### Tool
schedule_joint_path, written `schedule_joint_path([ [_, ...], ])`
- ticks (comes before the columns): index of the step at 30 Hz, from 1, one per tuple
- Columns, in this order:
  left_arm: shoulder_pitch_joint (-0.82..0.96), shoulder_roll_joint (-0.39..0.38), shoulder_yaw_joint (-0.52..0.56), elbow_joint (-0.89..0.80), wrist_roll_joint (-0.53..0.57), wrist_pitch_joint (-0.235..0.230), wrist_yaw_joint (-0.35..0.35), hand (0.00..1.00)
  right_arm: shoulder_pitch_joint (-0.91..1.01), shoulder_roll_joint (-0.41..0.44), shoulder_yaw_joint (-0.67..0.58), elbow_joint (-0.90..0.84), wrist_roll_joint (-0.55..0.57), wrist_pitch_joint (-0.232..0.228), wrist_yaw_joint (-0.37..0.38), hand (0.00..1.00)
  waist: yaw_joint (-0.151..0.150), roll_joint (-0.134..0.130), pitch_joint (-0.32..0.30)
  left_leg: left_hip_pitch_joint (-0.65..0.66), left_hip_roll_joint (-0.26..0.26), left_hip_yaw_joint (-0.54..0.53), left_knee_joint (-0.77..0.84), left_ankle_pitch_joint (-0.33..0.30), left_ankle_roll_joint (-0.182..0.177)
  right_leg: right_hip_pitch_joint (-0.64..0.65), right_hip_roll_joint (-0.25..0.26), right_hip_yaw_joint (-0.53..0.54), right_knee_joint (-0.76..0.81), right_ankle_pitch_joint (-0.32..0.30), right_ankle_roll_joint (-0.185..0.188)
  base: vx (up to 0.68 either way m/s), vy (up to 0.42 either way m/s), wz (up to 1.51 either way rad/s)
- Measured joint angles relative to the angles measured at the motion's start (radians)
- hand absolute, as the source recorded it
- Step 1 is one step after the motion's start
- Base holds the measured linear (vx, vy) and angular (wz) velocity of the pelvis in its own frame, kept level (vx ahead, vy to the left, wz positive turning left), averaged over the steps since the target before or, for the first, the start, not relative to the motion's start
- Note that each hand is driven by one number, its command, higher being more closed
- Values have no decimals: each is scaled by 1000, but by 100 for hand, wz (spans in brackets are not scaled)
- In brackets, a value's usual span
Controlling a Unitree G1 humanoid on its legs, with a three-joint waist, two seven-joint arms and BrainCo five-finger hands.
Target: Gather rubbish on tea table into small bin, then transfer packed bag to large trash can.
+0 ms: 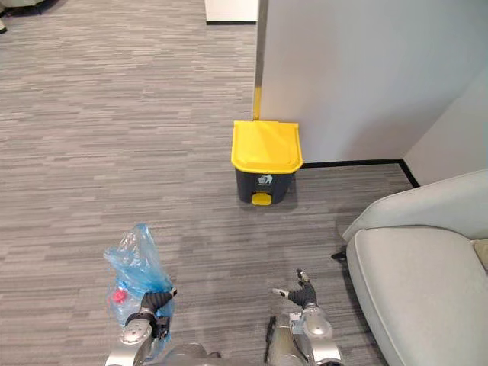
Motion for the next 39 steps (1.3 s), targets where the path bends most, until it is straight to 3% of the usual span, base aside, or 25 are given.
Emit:
schedule_joint_path([
  [2, 0, -13, 1, 28, 0, 1, -1, 100, -16, -6, -2, 19, 0, 8, -1, 0, -7, 30, -7, 4, 38, -35, 13, 12, -20, 20, 34, -20, -16, -43, -13, 406, -192, 12],
  [4, -2, -24, 9, 31, 0, 1, -3, 100, -18, -15, -4, 24, 0, 8, -1, 0, -8, 39, -6, -25, 66, -55, 88, 28, -47, 41, 55, -32, -34, -61, -30, 389, -216, 7],
  [5, -5, -40, 17, 30, 0, 0, -4, 100, -16, -12, -1, 24, 0, 9, -1, 0, -9, 44, -3, -76, 90, -90, 220, 57, -72, 89, 73, -50, -68, -72, -37, 429, -248, 17],
  [6, -7, -57, 22, 20, 0, 0, -5, 100, -3, -6, 3, 22, 1, 10, -1, 0, -4, 44, -2, -152, 125, -110, 442, 136, -85, 177, 93, -57, -129, -78, -48, 345, -183, 15],
  [9, 14, -70, 22, -18, -1, -1, -6, 100, 0, 0, 28, -3, 5, 9, -3, 0, 6, 38, 3, -286, 180, -70, 709, 123, -72, 307, 116, -41, -200, -106, -77, 292, -85, -16],
  [10, 13, -69, 22, -23, -2, -1, -7, 100, 1, 0, 27, -10, 8, 9, -4, 0, 15, 36, 2, -317, 181, -59, 714, 119, -66, 324, 117, -31, -214, -109, -74, 239, -23, -36],
  [12, 19, -69, 23, -39, -2, -2, -6, 100, -1, -1, 17, -12, 13, 8, -5, 0, 47, 32, 2, -409, 166, -26, 589, 105, -43, 374, 107, -2, -261, -112, -65, 221, 32, -35],
  [13, 20, -69, 23, -39, -2, -1, -6, 100, -1, -1, 15, -10, 13, 9, -5, 0, 49, 31, 3, -417, 153, -23, 520, 105, -43, 385, 103, 3, -269, -110, -57, 272, 103, -21],
  [15, 22, -73, 23, -36, -2, 0, -11, 100, -9, 1, -14, -6, 13, 10, -6, 0, 48, 34, 7, -429, 92, -20, 209, 123, -49, 424, 72, 14, -295, -126, -19, 360, 190, -9],
  [16, 22, -77, 22, -34, -2, 0, -13, 100, -11, -1, -21, -3, 13, 10, -6, 0, 47, 36, 6, -422, 77, -26, 127, 149, -51, 431, 66, 20, -299, -134, -5, 427, 284, -23],
  [17, 22, -79, 20, -28, -2, -1, -16, 100, -19, -5, -23, 12, 13, 10, -7, 0, 51, 33, 4, -400, 56, -30, 46, 266, -38, 441, 53, 45, -299, -151, 21, 461, 320, -42],
  [18, 18, -70, 23, -6, -2, -1, -16, 100, -29, -3, -22, 36, 12, 11, -7, 0, 61, 22, -5, -377, 28, -17, 28, 310, 10, 449, 31, 76, -301, -167, 45, 400, 278, -44],
  [21, 7, -68, 22, 4, -2, 0, -17, 100, -32, 2, -20, 34, 12, 12, -5, 0, 72, 5, -11, -373, -3, 30, 90, 260, 65, 451, -21, 102, -270, -185, 77, 355, 218, -25],
  [23, -4, -66, 5, 6, -2, 0, -20, 100, -35, 2, -20, 34, 10, 13, -4, 0, 70, 5, -11, -327, -40, 39, 96, 231, 94, 430, -51, 136, -138, -190, 90, 323, 197, -1],
  [25, -3, -54, -8, 4, -1, 0, -21, 100, -40, 9, -18, 33, 5, 13, 0, 0, 67, 9, -14, -242, -56, 36, 69, 177, 108, 342, -70, 147, 147, -129, 174, 353, 184, -1],
  [28, 11, -40, -4, 5, -1, 2, -15, 100, -39, 20, -3, 27, 0, 13, 2, 0, 48, 4, -17, -173, -57, 28, 70, 131, 115, 234, -84, 138, 376, -140, 137, 206, 43, 6],
  [29, 14, -29, -3, 5, -1, 4, -8, 100, -37, 21, -3, 23, 0, 12, 2, 0, 44, 3, -18, -156, -54, 20, 68, 121, 114, 189, -82, 121, 392, -161, 116, 242, -7, 10],
  [30, 12, -26, -1, 5, -1, 5, -4, 100, -38, 20, -3, 23, 0, 12, 2, 0, 44, 1, -19, -150, -53, 16, 67, 119, 112, 169, -81, 114, 387, -174, 118, 187, -35, 19],
  [33, 8, -31, 6, 5, -1, 6, -3, 100, -35, 21, -6, 25, 0, 14, 1, 0, 40, 10, -16, -110, -33, -14, 71, 113, 100, 132, -50, 109, 205, -178, 102, 164, -97, 34],
  [34, 9, -30, 7, 6, -1, 6, -3, 100, -34, 23, -5, 25, 0, 14, 1, 0, 40, 7, -18, -107, -33, -23, 74, 107, 88, 134, -49, 107, 144, -151, 92, 153, -132, 34],
  [35, 7, -26, 19, 10, -1, 5, -3, 100, -29, 27, -6, 26, 0, 13, 1, 0, 43, -15, -26, -108, -45, -38, 82, 89, 57, 141, -54, 107, 47, -66, 89, 164, -160, 25],
  [39, 5, -63, 36, 68, -1, 5, -3, 100, -19, 18, -24, 32, 0, 14, -3, 0, 45, 28, -50, -107, 11, -74, 50, 93, 18, 220, -6, 60, -107, -76, 75, 108, -154, 13],
])
